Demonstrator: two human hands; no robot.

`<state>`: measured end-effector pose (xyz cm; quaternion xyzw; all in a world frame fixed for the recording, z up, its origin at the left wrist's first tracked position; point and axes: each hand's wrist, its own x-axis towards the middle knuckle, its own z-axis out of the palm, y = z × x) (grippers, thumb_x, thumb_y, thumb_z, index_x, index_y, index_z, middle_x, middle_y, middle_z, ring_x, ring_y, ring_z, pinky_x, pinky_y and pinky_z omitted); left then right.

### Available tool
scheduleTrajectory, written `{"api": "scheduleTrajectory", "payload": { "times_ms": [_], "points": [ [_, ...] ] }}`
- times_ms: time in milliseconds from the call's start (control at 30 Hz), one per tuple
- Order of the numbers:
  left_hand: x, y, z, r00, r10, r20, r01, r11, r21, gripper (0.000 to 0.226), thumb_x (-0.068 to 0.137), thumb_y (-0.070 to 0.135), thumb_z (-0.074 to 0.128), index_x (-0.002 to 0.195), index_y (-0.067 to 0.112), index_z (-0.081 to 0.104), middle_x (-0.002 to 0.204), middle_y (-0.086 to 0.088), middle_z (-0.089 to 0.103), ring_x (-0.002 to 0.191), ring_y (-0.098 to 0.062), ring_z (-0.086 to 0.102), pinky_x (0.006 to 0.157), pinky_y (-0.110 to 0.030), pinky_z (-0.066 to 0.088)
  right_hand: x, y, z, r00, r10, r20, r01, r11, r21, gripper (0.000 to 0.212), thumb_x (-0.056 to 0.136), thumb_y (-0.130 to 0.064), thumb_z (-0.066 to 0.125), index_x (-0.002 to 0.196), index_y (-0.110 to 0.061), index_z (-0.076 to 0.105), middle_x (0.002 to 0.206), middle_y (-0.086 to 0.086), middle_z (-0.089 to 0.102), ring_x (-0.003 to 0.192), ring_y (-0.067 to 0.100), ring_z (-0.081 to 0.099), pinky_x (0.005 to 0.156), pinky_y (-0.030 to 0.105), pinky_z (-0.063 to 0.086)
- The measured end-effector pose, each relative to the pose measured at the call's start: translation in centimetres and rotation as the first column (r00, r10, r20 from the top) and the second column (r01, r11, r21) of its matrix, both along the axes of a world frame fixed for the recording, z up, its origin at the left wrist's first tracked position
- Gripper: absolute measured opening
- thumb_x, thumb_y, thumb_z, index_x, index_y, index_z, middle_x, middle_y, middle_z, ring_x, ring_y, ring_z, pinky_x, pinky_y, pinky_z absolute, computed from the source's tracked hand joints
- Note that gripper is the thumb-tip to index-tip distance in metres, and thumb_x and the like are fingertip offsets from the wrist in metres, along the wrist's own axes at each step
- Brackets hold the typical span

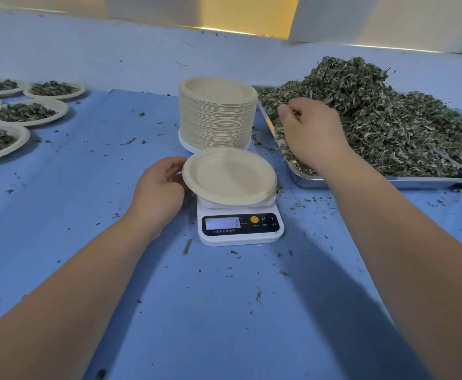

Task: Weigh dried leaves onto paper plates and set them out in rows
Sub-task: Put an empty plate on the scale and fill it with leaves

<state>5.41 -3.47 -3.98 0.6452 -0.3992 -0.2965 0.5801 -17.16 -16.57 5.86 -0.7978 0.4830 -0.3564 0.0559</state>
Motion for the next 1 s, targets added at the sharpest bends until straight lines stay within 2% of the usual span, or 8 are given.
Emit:
{"api": "scheduleTrajectory", "payload": {
  "times_ms": [100, 200, 300, 433, 533, 667, 833, 1000],
  "points": [
    [-0.2, 0.3, 0.1, 0.999, -0.033, 0.032, 0.033, 0.999, -0.015, 0.068, 0.082, -0.02, 0.042, 0.101, 0.04, 0.068, 0.102, 0.023, 0.076, 0.098, 0.002, 0.072, 0.086, -0.028, 0.059, 2.5, 2.6, 0.7, 0.992, 0.127, -0.006, -0.127, 0.991, -0.039, 0.037, 0.104, -0.037, 0.044, 0.072, -0.021, 0.053, 0.064, -0.006, 0.051, 0.054, 0.01, 0.043, 0.051, 0.029, 0.033],
    [-0.2, 0.4, 0.1, 0.998, -0.055, 0.013, 0.055, 0.998, -0.037, 0.068, 0.081, -0.021, 0.041, 0.103, 0.037, 0.069, 0.103, 0.021, 0.077, 0.101, -0.001, 0.072, 0.081, -0.024, 0.059, 4.4, 4.4, -0.5, 0.971, 0.231, -0.069, -0.23, 0.973, 0.014, 0.035, 0.104, -0.041, 0.046, 0.089, -0.015, 0.064, 0.066, -0.004, 0.058, 0.057, 0.009, 0.05, 0.055, 0.029, 0.041],
    [-0.2, 0.5, 0.1, 0.996, -0.09, 0.018, 0.091, 0.994, -0.054, 0.073, 0.079, -0.022, 0.041, 0.1, 0.039, 0.073, 0.106, 0.017, 0.078, 0.104, -0.004, 0.072, 0.087, -0.031, 0.06, 5.5, 5.3, -2.0, 0.942, 0.299, -0.15, -0.286, 0.953, 0.103, 0.034, 0.104, -0.043, 0.046, 0.092, -0.016, 0.063, 0.066, -0.007, 0.056, 0.066, 0.007, 0.055, 0.06, 0.031, 0.044],
    [-0.1, 0.6, 0.2, 0.987, -0.145, 0.063, 0.149, 0.986, -0.068, 0.076, 0.078, -0.02, 0.042, 0.099, 0.044, 0.076, 0.107, 0.01, 0.078, 0.105, -0.009, 0.073, 0.095, -0.039, 0.061, 5.6, 5.7, -2.2, 0.891, 0.345, -0.295, -0.299, 0.935, 0.191, 0.032, 0.102, -0.052, 0.044, 0.106, -0.028, 0.066, 0.095, -0.006, 0.068, 0.092, 0.019, 0.06, 0.08, 0.037, 0.052],
    [-0.1, 0.6, 0.1, 0.983, -0.171, 0.064, 0.176, 0.982, -0.067, 0.074, 0.074, -0.018, 0.041, 0.103, 0.04, 0.077, 0.108, 0.006, 0.079, 0.107, -0.015, 0.073, 0.1, -0.053, 0.057, 4.6, 5.6, -1.7, 0.917, 0.366, -0.159, -0.333, 0.922, 0.198, 0.027, 0.101, -0.051, 0.049, 0.111, -0.033, 0.067, 0.103, -0.015, 0.068, 0.097, 0.009, 0.061, 0.084, 0.029, 0.049],
    [-0.2, 0.8, 0.2, 0.985, -0.156, 0.071, 0.16, 0.986, -0.048, 0.084, 0.068, -0.015, 0.037, 0.096, 0.054, 0.075, 0.109, 0.015, 0.078, 0.109, -0.005, 0.071, 0.102, -0.051, 0.056, 2.6, 5.2, -2.0, 0.941, 0.333, 0.065, -0.339, 0.933, 0.124, 0.025, 0.102, -0.044, 0.051, 0.111, -0.03, 0.069, 0.095, -0.02, 0.067, 0.09, -0.009, 0.059, 0.073, 0.003, 0.039],
    [-0.3, 0.9, 0.1, 0.986, -0.146, 0.084, 0.149, 0.988, -0.037, 0.086, 0.073, -0.018, 0.04, 0.094, 0.059, 0.073, 0.109, 0.02, 0.077, 0.11, -0.001, 0.07, 0.101, -0.044, 0.057, -0.1, 5.2, -4.9, 0.921, 0.182, 0.345, -0.174, 0.983, -0.055, 0.026, 0.1, -0.033, 0.051, 0.092, -0.018, 0.07, 0.073, -0.003, 0.065, 0.063, 0.01, 0.054, 0.06, 0.029, 0.042],
    [-0.3, 0.6, 0.0, 0.985, -0.138, 0.102, 0.144, 0.988, -0.049, 0.091, 0.078, -0.022, 0.042, 0.092, 0.063, 0.072, 0.11, 0.024, 0.076, 0.11, 0.002, 0.069, 0.098, -0.033, 0.056, -0.5, 5.9, -6.0, 0.899, 0.196, 0.391, -0.17, 0.98, -0.1, 0.026, 0.097, -0.028, 0.053, 0.082, -0.014, 0.068, 0.063, 0.0, 0.059, 0.058, 0.014, 0.05, 0.056, 0.026, 0.039]
  ]
}}
